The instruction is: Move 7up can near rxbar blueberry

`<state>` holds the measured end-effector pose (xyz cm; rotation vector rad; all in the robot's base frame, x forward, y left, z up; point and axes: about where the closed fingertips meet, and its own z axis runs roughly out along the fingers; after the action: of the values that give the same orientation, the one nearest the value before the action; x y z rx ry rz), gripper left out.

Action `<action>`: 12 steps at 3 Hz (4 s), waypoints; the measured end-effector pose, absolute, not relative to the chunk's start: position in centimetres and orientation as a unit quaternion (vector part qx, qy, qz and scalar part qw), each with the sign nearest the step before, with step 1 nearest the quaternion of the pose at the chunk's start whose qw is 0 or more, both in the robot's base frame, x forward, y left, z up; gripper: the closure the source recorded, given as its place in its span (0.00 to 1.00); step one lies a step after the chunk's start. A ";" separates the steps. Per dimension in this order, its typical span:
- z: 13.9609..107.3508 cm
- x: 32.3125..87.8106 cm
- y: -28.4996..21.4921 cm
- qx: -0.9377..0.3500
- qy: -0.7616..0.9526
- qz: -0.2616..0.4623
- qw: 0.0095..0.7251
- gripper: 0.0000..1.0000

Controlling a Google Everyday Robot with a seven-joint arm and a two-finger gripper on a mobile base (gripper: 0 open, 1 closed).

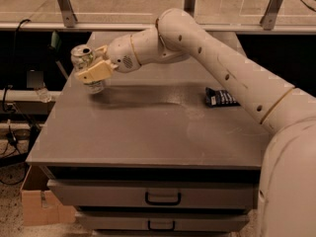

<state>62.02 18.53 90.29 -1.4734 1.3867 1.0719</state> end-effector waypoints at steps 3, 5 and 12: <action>93.0 67.6 -0.6 -0.493 0.652 0.285 0.501 1.00; 90.2 67.7 -14.9 -0.398 0.692 0.227 0.557 1.00; 87.4 61.3 -23.9 -0.370 0.729 0.220 0.532 0.00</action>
Offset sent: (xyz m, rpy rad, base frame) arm 0.0773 -0.2243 0.0376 -0.0680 -0.1371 -0.4656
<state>61.27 -23.92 87.39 -0.8829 1.7377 0.5251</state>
